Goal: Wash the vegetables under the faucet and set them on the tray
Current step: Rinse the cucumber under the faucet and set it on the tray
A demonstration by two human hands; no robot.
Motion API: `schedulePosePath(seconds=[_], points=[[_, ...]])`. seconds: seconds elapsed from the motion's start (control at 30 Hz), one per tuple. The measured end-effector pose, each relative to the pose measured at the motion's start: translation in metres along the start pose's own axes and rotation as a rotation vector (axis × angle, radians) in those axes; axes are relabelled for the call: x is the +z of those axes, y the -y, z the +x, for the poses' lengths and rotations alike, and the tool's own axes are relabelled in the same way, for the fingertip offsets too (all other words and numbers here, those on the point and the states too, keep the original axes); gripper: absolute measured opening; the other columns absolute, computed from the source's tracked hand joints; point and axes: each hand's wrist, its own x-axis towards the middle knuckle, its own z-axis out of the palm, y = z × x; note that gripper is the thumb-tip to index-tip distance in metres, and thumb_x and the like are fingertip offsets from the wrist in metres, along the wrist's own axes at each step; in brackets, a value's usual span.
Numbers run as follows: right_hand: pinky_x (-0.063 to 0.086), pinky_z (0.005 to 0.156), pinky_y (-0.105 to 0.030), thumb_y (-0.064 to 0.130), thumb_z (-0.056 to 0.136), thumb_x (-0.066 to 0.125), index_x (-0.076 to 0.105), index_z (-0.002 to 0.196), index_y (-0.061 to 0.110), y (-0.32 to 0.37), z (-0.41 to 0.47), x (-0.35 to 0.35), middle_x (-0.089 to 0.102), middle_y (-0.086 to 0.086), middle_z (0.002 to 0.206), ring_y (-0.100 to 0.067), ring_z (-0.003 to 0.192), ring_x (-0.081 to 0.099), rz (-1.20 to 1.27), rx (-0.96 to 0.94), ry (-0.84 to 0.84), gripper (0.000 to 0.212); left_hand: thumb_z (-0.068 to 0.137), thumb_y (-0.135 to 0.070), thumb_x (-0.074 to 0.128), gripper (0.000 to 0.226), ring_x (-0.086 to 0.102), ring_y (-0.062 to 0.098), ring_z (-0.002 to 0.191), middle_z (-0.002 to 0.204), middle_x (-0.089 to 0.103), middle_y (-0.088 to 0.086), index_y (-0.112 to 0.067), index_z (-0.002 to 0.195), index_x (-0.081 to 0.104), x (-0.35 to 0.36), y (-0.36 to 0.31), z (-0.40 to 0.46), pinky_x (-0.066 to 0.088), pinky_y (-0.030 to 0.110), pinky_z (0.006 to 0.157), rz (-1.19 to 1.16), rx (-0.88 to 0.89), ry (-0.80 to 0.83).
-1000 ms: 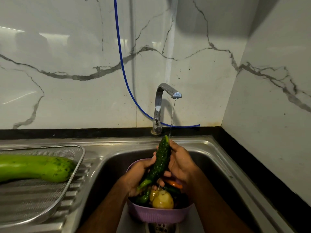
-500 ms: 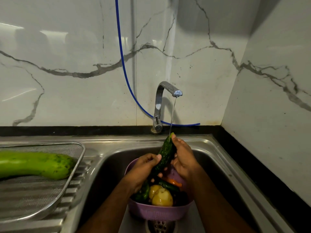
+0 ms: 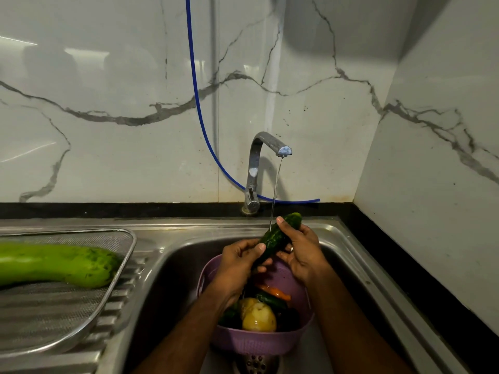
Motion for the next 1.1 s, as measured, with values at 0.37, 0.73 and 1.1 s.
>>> schedulePosePath(seconds=[0.37, 0.73, 1.1], points=[[0.06, 0.091, -0.054, 0.026, 0.063, 0.09, 0.054, 0.135, 0.016, -0.002, 0.001, 0.006, 0.068, -0.017, 0.128, -0.037, 0.115, 0.067, -0.002, -0.025, -0.055, 0.082, 0.092, 0.005, 0.061, 0.027, 0.07, 0.035, 0.104, 0.11, 0.072, 0.025, 0.007, 0.118, 0.065, -0.004, -0.003, 0.0, 0.059, 0.037, 0.091, -0.145, 0.03, 0.012], [0.056, 0.054, -0.039, 0.005, 0.09, 0.074, 0.054, 0.133, 0.022, -0.025, -0.006, 0.017, 0.068, -0.024, 0.125, -0.028, 0.072, 0.071, -0.116, 0.086, 0.185, 0.051, 0.105, -0.031, 0.042, 0.04, 0.064, 0.025, 0.065, 0.08, 0.067, 0.016, 0.002, 0.112, 0.064, -0.014, -0.008, -0.004, 0.052, 0.032, 0.057, -0.012, -0.181, 0.041], [0.062, 0.066, -0.04, 0.047, 0.104, 0.052, 0.051, 0.138, 0.021, -0.022, -0.005, 0.027, 0.067, -0.01, 0.114, -0.029, 0.1, 0.07, -0.209, 0.077, 0.041, 0.043, 0.095, -0.024, 0.066, 0.025, 0.057, 0.021, 0.051, 0.068, 0.063, 0.012, 0.001, 0.097, 0.061, -0.033, 0.0, -0.002, 0.042, 0.028, 0.044, 0.338, -0.032, 0.031]])
